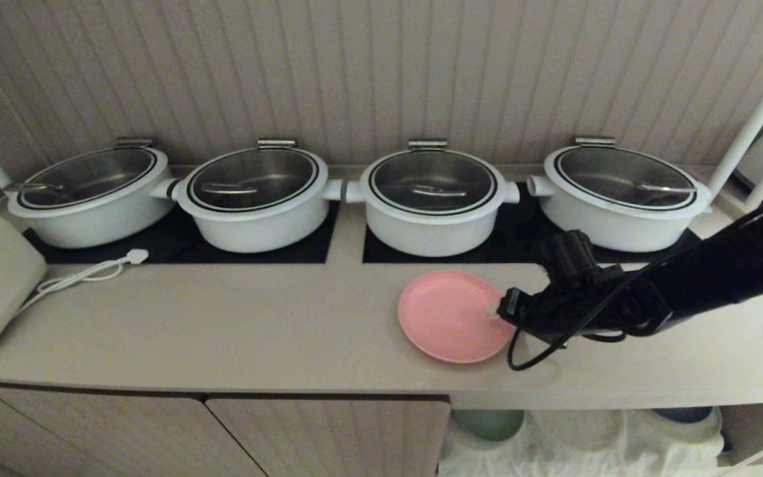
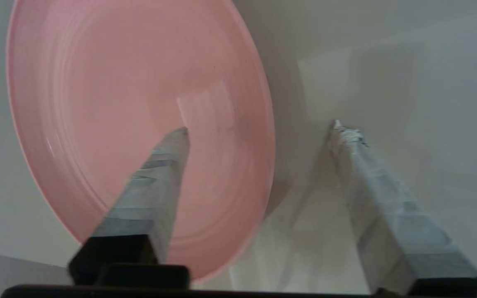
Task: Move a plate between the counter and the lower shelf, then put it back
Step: Put the plate
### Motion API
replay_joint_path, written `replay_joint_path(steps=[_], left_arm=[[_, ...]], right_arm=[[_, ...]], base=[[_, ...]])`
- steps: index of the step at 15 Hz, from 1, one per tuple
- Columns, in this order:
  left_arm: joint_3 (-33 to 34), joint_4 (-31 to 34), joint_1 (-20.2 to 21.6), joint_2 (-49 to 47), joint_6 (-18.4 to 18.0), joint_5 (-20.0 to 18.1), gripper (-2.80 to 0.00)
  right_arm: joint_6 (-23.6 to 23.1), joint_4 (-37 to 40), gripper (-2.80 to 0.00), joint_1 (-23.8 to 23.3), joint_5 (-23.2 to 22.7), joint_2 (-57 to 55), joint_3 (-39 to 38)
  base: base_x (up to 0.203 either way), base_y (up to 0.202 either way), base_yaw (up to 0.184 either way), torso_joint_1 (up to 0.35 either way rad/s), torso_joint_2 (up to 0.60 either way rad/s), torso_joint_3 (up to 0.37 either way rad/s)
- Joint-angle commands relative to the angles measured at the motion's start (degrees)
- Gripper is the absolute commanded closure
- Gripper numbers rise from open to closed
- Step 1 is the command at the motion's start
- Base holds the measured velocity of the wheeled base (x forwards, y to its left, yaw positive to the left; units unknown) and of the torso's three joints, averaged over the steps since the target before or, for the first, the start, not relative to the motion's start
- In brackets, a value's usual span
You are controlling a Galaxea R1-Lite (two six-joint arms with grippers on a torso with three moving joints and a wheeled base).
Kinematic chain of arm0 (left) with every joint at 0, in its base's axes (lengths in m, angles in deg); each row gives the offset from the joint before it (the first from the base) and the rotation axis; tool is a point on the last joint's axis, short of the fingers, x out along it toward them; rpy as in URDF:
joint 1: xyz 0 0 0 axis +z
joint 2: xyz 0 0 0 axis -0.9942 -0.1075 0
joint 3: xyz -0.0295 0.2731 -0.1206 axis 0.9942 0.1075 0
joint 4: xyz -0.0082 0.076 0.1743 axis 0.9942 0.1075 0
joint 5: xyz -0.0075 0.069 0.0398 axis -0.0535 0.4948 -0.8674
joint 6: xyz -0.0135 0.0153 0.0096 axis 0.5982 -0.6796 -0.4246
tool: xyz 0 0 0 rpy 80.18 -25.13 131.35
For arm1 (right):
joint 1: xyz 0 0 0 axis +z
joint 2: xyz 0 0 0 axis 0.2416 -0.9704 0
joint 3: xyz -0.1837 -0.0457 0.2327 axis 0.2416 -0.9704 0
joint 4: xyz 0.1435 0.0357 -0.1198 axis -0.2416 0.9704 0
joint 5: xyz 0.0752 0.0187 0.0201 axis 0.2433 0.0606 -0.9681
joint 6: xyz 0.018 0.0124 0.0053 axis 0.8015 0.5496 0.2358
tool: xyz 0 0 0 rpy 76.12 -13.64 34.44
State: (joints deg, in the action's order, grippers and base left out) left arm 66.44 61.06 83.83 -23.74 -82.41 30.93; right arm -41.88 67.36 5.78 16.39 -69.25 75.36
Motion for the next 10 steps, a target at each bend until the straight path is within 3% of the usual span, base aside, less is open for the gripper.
replay_joint_path(steps=[1,10], left_arm=[[0.0,0.0,0.0,0.0,0.0,0.1,0.00],[0.0,0.0,0.0,0.0,0.1,0.1,0.00]], right_arm=[[0.0,0.2,-2.80,0.0,0.0,1.4,-0.3],[-2.2,0.4,-2.80,0.0,0.3,10.6,-5.1]], base=[[0.000,0.000,0.000,0.000,0.00,0.000],[0.000,0.000,0.000,0.000,0.00,0.000]])
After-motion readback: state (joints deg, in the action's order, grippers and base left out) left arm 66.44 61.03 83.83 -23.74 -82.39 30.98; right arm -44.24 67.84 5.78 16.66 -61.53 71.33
